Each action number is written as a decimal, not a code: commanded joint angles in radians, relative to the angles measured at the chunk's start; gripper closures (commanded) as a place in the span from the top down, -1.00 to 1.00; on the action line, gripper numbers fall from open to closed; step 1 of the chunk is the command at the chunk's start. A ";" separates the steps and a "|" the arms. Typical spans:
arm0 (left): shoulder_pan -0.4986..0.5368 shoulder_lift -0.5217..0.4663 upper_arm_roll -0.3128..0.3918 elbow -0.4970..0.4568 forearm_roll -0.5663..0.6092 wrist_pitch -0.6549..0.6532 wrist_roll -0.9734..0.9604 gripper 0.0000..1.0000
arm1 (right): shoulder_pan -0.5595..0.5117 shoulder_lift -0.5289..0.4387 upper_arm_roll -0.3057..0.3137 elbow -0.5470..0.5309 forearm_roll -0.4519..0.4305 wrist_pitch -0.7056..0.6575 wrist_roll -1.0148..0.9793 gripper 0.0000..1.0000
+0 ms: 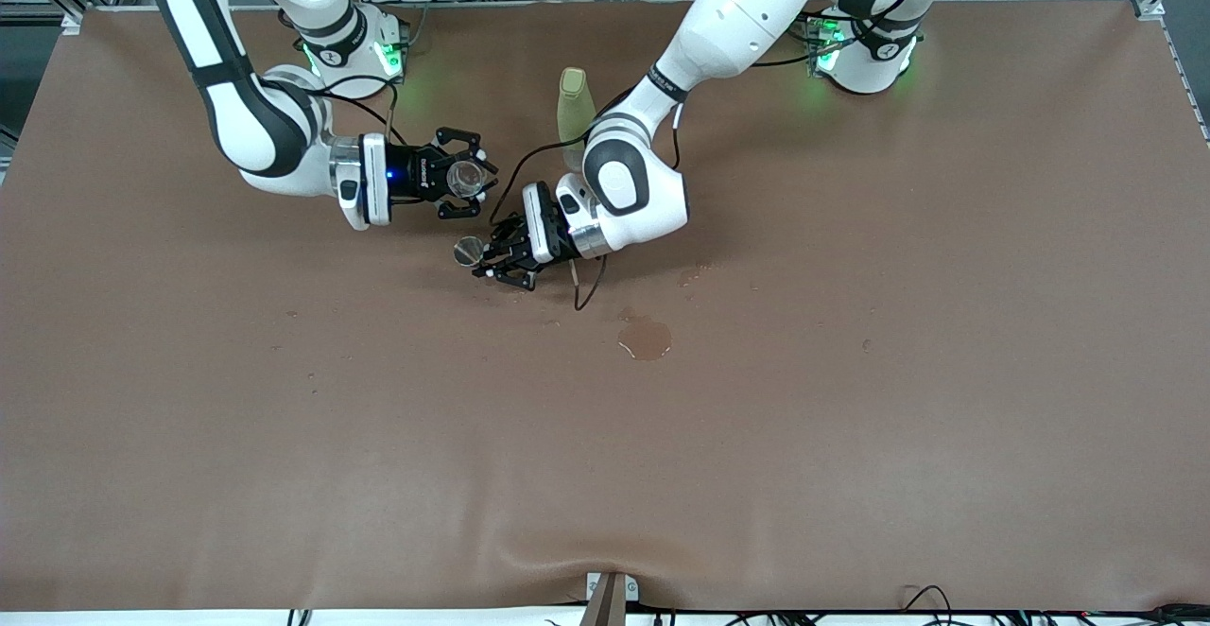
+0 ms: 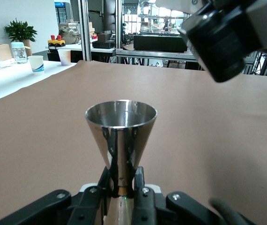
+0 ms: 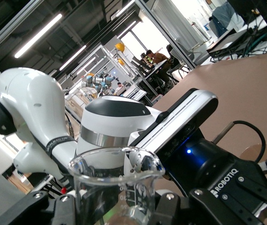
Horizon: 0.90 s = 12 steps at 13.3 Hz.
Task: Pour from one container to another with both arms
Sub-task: 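Bring the beaker with the right gripper beside the jigger's rim, then tilt the beaker with the right gripper, pouring liquid into the jigger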
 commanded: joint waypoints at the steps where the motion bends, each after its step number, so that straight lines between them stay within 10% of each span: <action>1: -0.011 0.010 0.010 0.025 -0.028 0.014 -0.006 -1.00 | 0.027 -0.017 -0.005 -0.011 0.037 0.017 0.094 -1.00; 12: -0.010 0.016 0.008 0.022 -0.036 0.013 -0.006 -1.00 | 0.043 -0.018 -0.004 -0.010 0.072 0.019 0.326 -1.00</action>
